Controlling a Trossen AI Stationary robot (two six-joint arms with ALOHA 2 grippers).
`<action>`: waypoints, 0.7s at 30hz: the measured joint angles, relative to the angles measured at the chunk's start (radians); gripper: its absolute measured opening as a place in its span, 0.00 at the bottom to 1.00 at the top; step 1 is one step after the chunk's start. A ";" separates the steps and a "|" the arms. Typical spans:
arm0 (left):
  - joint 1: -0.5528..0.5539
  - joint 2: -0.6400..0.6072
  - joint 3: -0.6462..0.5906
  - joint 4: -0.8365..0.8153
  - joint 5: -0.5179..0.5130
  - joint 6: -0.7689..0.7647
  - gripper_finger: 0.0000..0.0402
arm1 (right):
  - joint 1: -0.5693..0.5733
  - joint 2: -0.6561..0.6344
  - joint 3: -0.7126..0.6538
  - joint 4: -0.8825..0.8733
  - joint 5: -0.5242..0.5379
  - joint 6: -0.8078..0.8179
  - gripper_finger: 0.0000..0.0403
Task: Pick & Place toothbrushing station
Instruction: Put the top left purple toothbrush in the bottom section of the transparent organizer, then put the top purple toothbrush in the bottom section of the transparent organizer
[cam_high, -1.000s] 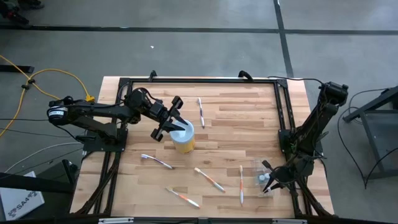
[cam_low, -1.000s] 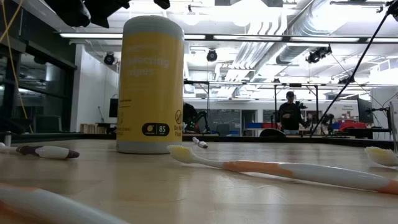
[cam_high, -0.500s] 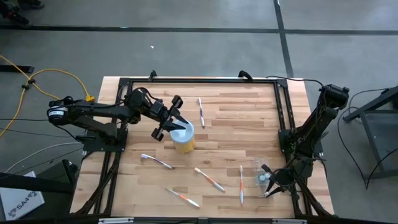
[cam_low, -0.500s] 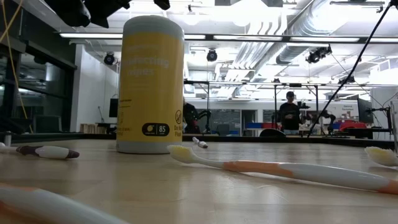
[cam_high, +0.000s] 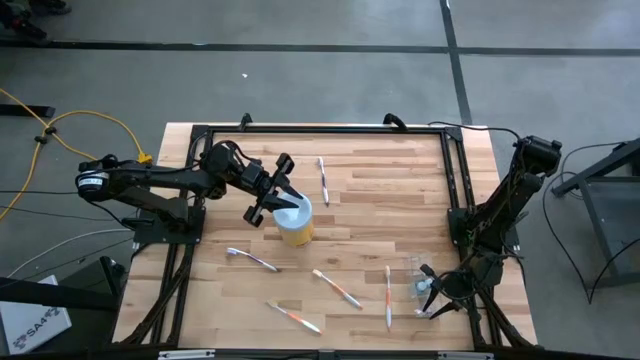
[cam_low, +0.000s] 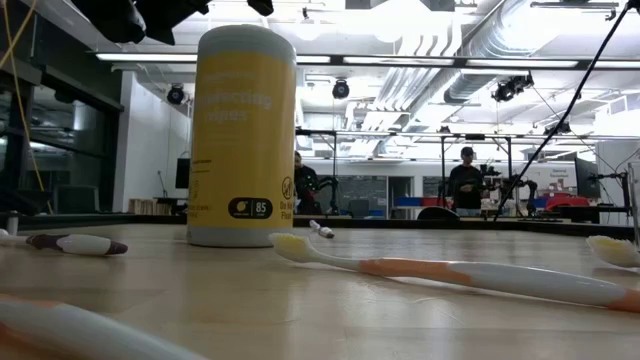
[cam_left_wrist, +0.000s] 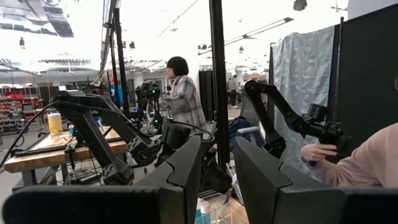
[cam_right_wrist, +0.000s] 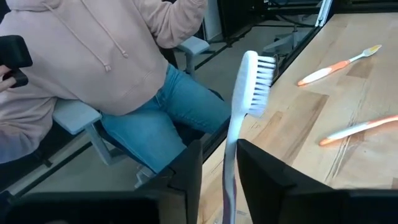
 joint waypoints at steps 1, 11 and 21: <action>0.000 0.000 0.000 0.000 0.000 0.000 0.23 | 0.000 0.000 0.000 0.000 0.000 0.000 0.25; 0.000 0.000 0.000 0.000 0.000 -0.003 0.23 | 0.000 0.000 0.000 -0.001 0.033 -0.001 0.28; 0.000 0.000 0.000 0.000 0.001 -0.003 0.23 | 0.000 -0.108 0.000 -0.068 0.055 -0.091 0.28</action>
